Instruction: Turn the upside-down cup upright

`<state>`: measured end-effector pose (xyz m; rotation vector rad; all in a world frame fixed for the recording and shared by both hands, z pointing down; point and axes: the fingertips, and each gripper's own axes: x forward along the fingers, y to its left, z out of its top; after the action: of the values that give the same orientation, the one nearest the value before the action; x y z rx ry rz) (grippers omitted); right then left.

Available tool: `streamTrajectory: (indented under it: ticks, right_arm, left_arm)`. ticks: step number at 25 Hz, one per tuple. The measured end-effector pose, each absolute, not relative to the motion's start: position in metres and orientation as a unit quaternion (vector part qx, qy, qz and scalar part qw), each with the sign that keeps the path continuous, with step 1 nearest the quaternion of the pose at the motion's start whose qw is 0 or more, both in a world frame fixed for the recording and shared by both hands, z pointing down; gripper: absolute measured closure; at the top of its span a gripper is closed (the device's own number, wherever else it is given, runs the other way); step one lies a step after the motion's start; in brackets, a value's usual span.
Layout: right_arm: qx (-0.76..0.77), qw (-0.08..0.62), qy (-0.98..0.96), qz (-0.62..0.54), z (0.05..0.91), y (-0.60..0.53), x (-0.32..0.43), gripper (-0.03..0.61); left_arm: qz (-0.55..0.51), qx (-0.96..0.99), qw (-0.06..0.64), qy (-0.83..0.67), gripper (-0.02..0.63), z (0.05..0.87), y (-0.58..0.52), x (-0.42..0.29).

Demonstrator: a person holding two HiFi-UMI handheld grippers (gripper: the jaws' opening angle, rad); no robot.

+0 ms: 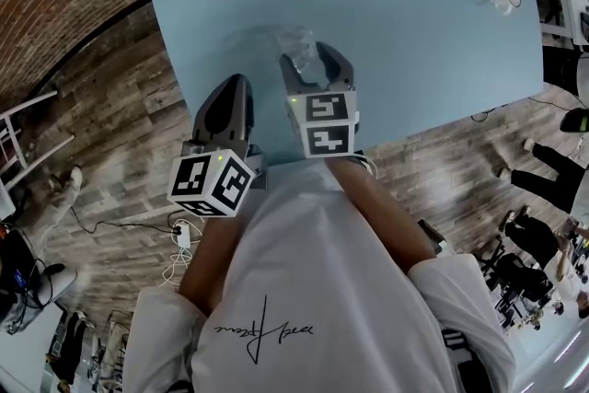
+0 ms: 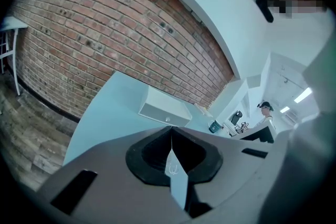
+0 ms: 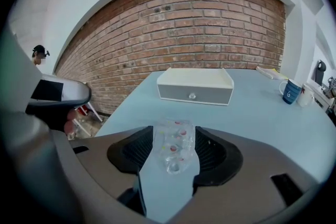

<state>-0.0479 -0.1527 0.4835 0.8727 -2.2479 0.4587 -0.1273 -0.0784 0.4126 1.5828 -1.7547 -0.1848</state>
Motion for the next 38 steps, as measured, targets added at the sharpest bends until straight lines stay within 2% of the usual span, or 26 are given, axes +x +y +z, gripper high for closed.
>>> streamTrajectory:
  ticks: [25, 38]
  right_arm:
    - [0.344, 0.384, -0.85, 0.104, 0.495, -0.153, -0.054, 0.348]
    - [0.344, 0.381, -0.853, 0.097, 0.494, -0.155, -0.054, 0.35]
  left_arm:
    - [-0.075, 0.612, 0.386, -0.686, 0.603, 0.421, -0.079, -0.135]
    - [-0.076, 0.615, 0.388, -0.683, 0.603, 0.421, -0.081, -0.134]
